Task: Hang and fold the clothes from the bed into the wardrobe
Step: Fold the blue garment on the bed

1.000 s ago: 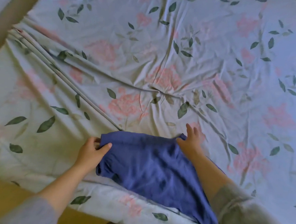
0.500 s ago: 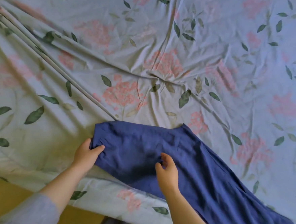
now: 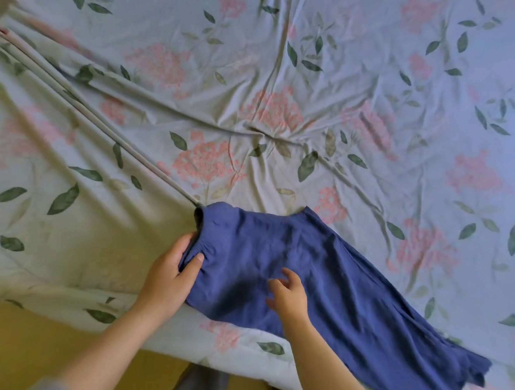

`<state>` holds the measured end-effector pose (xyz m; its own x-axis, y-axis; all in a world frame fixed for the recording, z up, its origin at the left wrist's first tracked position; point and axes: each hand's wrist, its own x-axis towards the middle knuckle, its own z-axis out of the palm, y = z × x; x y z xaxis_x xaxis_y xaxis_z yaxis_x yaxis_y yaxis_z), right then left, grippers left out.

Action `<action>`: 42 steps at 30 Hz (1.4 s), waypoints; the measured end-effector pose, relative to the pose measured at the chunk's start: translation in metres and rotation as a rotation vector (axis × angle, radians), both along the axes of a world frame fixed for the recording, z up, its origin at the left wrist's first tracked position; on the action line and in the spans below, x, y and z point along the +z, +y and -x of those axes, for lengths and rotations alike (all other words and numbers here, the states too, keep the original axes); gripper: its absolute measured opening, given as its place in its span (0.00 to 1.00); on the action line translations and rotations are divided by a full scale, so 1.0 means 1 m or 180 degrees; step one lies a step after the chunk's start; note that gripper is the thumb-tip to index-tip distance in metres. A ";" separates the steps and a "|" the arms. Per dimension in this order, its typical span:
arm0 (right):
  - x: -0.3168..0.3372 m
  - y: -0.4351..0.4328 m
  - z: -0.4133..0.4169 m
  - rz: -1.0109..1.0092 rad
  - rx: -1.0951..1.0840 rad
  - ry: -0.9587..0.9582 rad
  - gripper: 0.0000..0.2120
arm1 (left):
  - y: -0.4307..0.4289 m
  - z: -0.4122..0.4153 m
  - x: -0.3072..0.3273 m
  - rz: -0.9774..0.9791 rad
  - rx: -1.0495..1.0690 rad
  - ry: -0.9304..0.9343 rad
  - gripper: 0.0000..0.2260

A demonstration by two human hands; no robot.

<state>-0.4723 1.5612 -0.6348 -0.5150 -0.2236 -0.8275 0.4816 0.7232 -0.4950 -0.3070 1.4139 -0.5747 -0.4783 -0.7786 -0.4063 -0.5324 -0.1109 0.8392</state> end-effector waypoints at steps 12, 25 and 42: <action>0.019 0.134 0.066 0.0069 -0.0590 0.0303 0.20 | 0.105 0.086 -0.011 0.0224 -0.1006 -0.0144 0.17; 0.010 0.244 0.118 -0.0035 -0.0659 0.0655 0.12 | 0.180 0.159 -0.055 0.0123 -0.1987 -0.1159 0.02; -0.012 0.369 0.192 -0.0937 -0.0329 0.1095 0.12 | 0.270 0.291 -0.075 0.0571 -0.2951 -0.0781 0.06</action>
<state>-0.6641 1.9301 -0.6466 -0.7779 0.0622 -0.6253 0.4023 0.8137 -0.4196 -0.5979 1.6841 -0.6501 -0.8503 -0.1962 -0.4884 -0.5062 0.5587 0.6570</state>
